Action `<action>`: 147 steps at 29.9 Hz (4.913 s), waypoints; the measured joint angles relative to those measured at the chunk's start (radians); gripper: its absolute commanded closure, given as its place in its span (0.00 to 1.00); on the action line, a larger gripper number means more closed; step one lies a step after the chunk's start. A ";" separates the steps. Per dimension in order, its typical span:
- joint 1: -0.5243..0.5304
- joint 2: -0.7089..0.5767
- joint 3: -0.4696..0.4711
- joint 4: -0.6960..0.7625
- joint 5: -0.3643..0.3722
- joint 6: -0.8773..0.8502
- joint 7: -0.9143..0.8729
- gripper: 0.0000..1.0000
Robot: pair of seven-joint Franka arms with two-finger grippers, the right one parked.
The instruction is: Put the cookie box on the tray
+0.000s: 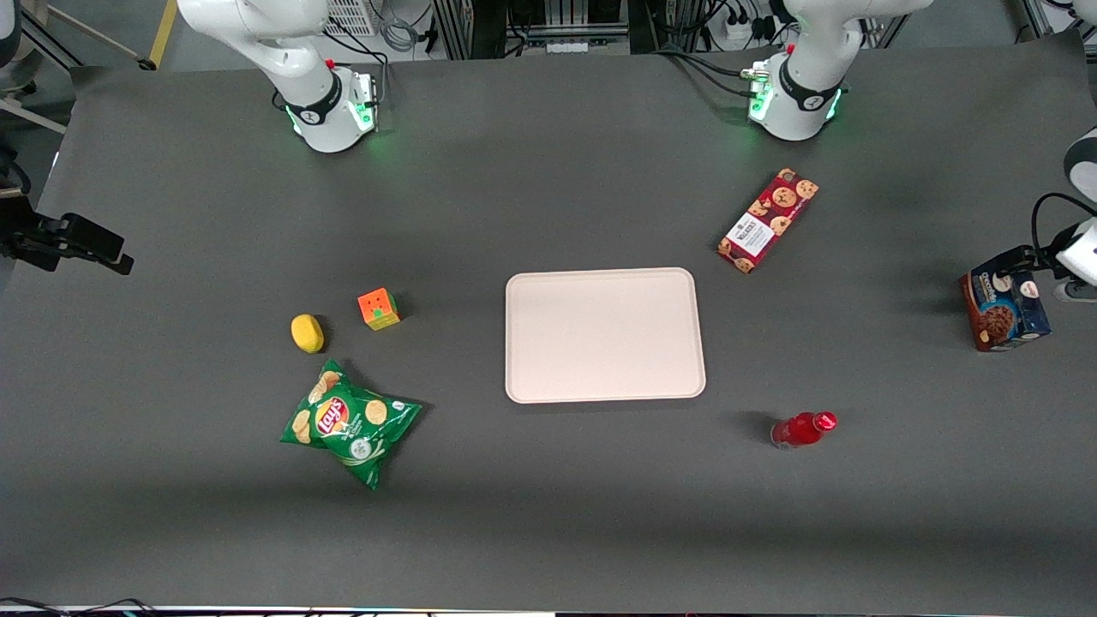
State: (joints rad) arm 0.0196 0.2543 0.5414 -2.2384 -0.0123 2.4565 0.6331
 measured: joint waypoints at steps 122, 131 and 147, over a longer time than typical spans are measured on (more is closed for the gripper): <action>-0.037 -0.121 -0.988 0.672 -0.097 -0.893 -1.339 1.00; -0.060 -0.052 -1.001 0.522 -0.076 -0.607 -1.354 1.00; -0.198 0.092 -1.005 0.399 0.195 -0.332 -1.550 1.00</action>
State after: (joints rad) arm -0.1785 0.3468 -0.4639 -1.8396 0.1826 2.1243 -0.9170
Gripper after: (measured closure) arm 0.762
